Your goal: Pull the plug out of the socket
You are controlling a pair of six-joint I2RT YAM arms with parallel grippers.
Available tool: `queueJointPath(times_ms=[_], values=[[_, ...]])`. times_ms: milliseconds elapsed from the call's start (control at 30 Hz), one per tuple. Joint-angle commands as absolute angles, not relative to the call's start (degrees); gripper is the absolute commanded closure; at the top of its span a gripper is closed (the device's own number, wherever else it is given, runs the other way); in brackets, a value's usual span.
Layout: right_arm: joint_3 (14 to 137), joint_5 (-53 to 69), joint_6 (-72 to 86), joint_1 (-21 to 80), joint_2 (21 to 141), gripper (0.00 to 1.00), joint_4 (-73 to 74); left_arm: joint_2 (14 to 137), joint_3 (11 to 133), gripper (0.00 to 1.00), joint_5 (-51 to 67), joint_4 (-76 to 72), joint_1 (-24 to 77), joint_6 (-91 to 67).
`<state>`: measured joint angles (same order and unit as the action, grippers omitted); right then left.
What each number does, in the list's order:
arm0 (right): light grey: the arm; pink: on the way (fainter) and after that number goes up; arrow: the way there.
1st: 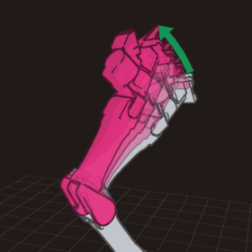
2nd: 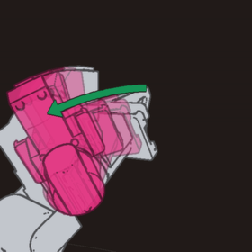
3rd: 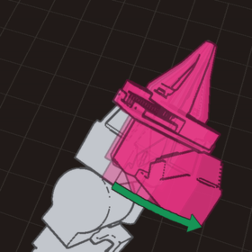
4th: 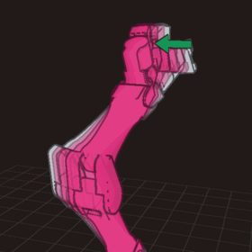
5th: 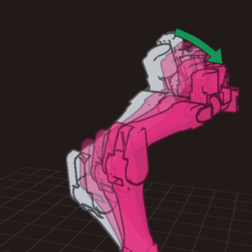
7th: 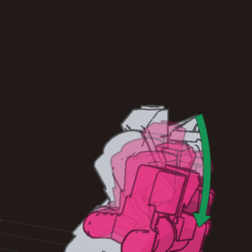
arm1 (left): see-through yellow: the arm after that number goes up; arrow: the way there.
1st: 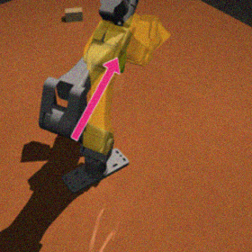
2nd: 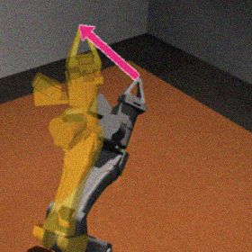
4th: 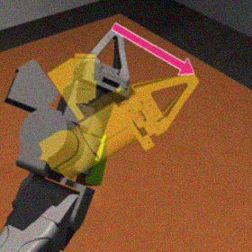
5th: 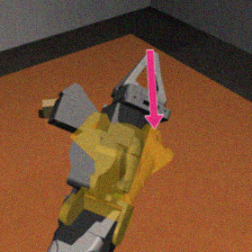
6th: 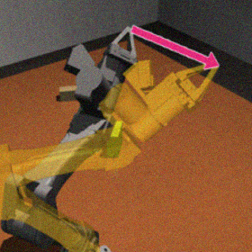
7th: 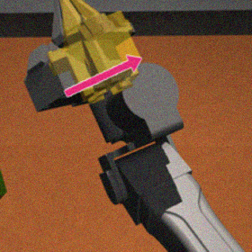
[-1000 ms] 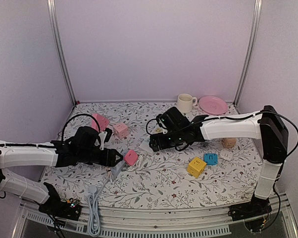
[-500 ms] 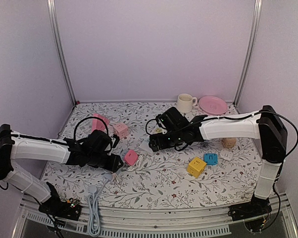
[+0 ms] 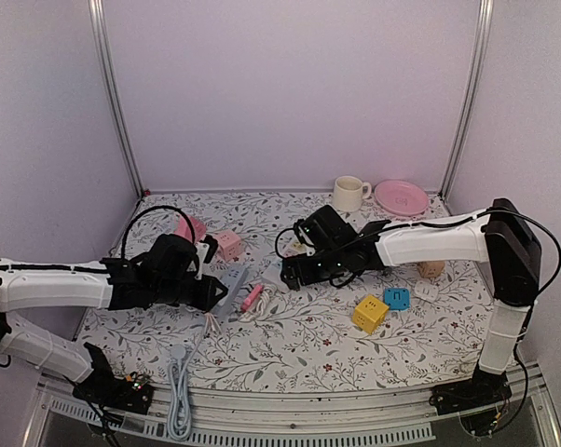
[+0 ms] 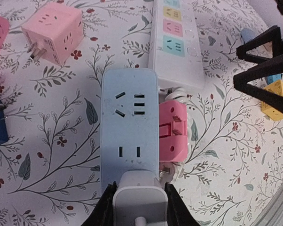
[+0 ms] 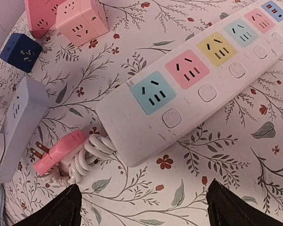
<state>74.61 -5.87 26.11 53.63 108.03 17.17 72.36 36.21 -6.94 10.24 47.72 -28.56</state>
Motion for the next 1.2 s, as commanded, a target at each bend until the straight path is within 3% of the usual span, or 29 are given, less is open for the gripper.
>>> queueJointPath(times_ms=[0, 200, 500, 800, 1000, 1167], values=[[73.2, -3.2, 26.3, 54.1, 104.8, 0.07, 13.5, 67.9, 35.5, 0.94, -7.2, 2.7, 48.4, -26.9], [70.3, -0.2, 26.5, 54.1, 101.7, 0.07, 8.0, 67.9, 35.9, 0.95, -3.6, -1.0, 48.3, -26.5], [61.4, 6.3, 28.6, 54.1, 94.1, 0.06, -5.9, 69.0, 34.2, 0.95, 10.0, -19.0, 46.9, -32.6], [61.3, 5.9, 38.1, 54.1, 93.4, 0.09, -9.5, 76.8, 40.0, 0.98, 8.8, -21.4, 49.0, -29.0], [61.2, 1.9, 42.8, 54.0, 93.4, 0.18, -7.7, 80.4, 43.6, 0.98, 5.3, -22.1, 52.7, -25.9], [60.5, 1.3, 45.6, 53.9, 93.2, 0.31, -7.1, 83.3, 46.8, 0.98, 0.5, -21.3, 55.6, -24.4]])
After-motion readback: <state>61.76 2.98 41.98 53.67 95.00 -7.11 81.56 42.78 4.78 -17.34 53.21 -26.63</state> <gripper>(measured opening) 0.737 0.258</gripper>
